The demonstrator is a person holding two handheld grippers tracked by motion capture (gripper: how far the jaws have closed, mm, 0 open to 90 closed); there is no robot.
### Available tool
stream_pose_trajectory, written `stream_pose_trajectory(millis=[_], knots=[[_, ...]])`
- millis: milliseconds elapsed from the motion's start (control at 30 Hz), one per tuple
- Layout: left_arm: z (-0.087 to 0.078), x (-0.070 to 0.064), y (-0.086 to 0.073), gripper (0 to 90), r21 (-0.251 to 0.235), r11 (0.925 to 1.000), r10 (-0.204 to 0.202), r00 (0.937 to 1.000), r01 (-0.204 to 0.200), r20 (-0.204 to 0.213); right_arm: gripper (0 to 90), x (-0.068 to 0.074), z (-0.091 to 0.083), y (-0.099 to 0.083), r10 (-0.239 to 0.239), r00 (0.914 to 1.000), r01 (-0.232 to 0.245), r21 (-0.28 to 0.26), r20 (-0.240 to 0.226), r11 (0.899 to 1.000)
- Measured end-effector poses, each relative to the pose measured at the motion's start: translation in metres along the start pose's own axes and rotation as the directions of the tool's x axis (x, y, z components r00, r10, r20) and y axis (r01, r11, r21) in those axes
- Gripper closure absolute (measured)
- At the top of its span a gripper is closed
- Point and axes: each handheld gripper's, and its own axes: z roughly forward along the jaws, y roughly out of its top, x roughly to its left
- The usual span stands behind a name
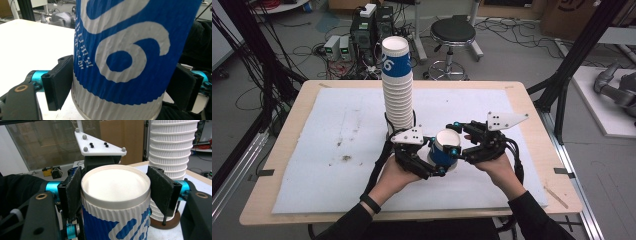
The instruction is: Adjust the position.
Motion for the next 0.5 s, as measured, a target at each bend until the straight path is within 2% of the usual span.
stream_pose_trajectory(millis=[67, 100, 367, 433, 467, 500], knots=[[0.000, 0.000, 0.000, 17.5, 0.004, 1.0000, 0.003, 1.0000, -0.003, 0.002, 28.7, 0.000, 0.000, 0.000, 0.002, 1.0000, -0.002, 0.001, -0.004, 1.000], [0.000, -0.001, 0.000, 17.8, 0.016, 0.9998, 0.010, 0.9999, -0.010, 0.001, 19.6, -0.002, -0.001, 0.001, 0.020, 0.9998, -0.020, 0.014, 0.007, 1.000], [-0.001, -0.001, 0.001, 18.8, 0.064, 0.9978, 0.018, 0.9998, -0.018, 0.002, 19.4, -0.005, -0.012, 0.008, 0.015, 0.9998, -0.015, 0.046, -0.012, 0.999], [-0.002, 0.001, 0.002, 18.8, 0.092, 0.9956, 0.018, 0.9998, -0.017, -0.003, 19.4, -0.005, -0.018, 0.011, 0.003, 1.0000, -0.003, 0.090, -0.002, 0.996], [-0.002, 0.001, 0.002, 18.9, 0.092, 0.9956, 0.018, 0.9998, -0.017, -0.003, 19.4, -0.005, -0.018, 0.011, 0.003, 1.0000, -0.003, 0.090, -0.002, 0.996], [-0.003, 0.002, 0.002, 18.9, 0.109, 0.9940, 0.006, 1.0000, -0.005, -0.003, 19.4, -0.004, -0.019, 0.013, -0.002, 1.0000, 0.003, 0.127, -0.003, 0.992]])
